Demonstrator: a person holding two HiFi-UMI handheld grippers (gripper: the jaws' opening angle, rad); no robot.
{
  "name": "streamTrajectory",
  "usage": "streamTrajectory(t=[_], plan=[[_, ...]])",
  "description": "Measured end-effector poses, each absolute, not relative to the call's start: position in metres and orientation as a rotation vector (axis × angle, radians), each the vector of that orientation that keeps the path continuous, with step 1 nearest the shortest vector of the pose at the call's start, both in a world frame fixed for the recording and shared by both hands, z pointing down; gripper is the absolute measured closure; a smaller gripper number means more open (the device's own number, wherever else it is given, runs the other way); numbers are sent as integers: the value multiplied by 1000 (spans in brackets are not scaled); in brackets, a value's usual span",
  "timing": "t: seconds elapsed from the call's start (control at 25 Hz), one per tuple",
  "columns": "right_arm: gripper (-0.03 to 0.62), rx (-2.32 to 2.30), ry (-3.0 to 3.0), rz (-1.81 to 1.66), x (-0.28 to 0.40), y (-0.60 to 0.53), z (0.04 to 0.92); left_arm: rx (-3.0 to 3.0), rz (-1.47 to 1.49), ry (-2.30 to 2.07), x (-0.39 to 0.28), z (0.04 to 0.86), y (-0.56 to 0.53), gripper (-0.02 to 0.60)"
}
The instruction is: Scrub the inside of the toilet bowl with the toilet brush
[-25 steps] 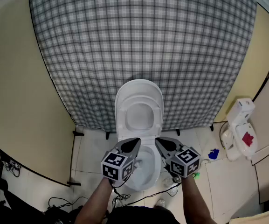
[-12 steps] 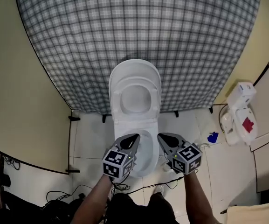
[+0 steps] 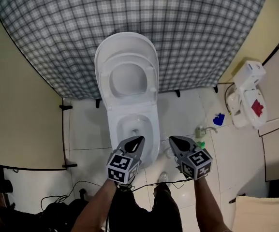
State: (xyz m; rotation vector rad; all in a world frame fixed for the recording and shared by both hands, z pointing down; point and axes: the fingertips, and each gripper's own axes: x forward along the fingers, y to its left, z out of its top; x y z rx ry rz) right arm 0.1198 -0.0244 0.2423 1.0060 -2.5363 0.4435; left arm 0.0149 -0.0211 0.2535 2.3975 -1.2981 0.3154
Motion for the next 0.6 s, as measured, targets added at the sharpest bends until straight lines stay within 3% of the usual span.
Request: streamTrajectory(t=[0.4,0.6], plan=[[592,1162,-2329,606,188,-8,371,2313,387,-1202,48,376,-8,574],[560,1155,-2221,667,217,3,442,2282,421,-1144,73,429,2,574]])
